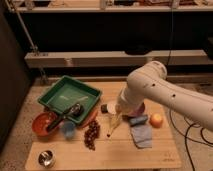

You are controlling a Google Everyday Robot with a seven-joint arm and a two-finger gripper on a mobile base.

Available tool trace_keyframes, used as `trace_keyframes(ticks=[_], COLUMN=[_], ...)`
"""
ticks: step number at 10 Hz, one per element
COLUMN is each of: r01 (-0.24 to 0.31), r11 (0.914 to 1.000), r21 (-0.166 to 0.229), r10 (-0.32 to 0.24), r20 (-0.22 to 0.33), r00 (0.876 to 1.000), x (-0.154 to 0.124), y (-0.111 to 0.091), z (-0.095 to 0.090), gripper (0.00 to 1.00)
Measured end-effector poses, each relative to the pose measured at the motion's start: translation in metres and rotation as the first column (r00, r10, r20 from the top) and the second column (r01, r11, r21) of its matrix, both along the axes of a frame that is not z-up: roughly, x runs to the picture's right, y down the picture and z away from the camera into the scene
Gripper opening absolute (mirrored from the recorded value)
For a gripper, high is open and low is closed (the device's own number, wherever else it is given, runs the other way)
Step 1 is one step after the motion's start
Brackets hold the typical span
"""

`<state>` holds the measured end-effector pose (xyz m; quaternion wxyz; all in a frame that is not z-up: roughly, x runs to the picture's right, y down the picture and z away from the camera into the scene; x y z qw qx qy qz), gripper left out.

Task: Place banana in metal cup

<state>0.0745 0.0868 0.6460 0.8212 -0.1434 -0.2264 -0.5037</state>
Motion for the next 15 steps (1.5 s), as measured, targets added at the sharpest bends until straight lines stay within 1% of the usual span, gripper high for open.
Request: trace_keyframes(ticks=[5, 6, 7, 9, 10, 12, 13, 14, 15], r01=[-0.001, 0.014, 0.036, 0.065, 0.086, 0.110, 0.122, 0.140, 0.160], r11=[1.0000, 0.9998, 0.9988, 0.9951, 0.9905, 0.9820, 0.9756, 0.9664, 0.9550], r21=[-0.001, 0.012, 0.034, 0.075, 0.107, 0.153, 0.182, 0.215, 0.250], r10=[0.001, -0.014, -0.039, -0.075, -0.107, -0.152, -0.180, -0.218, -0.259], r20=[0.002, 0.028, 0.072, 0.147, 0.210, 0.296, 0.346, 0.398, 0.441], r00=[1.000, 1.000, 0.997, 0.986, 0.972, 0.943, 0.921, 0.891, 0.859], x=[0.000, -0.007, -0.021, -0.051, -0.085, -0.128, -0.153, -0.182, -0.209], y=[0.001, -0.001, -0.003, -0.005, -0.006, -0.006, -0.005, -0.002, 0.004], z=[0.000, -0.001, -0.004, -0.011, -0.018, -0.029, -0.037, -0.046, -0.055], gripper=[0.00, 0.00, 0.00, 0.00, 0.00, 0.00, 0.00, 0.00, 0.00])
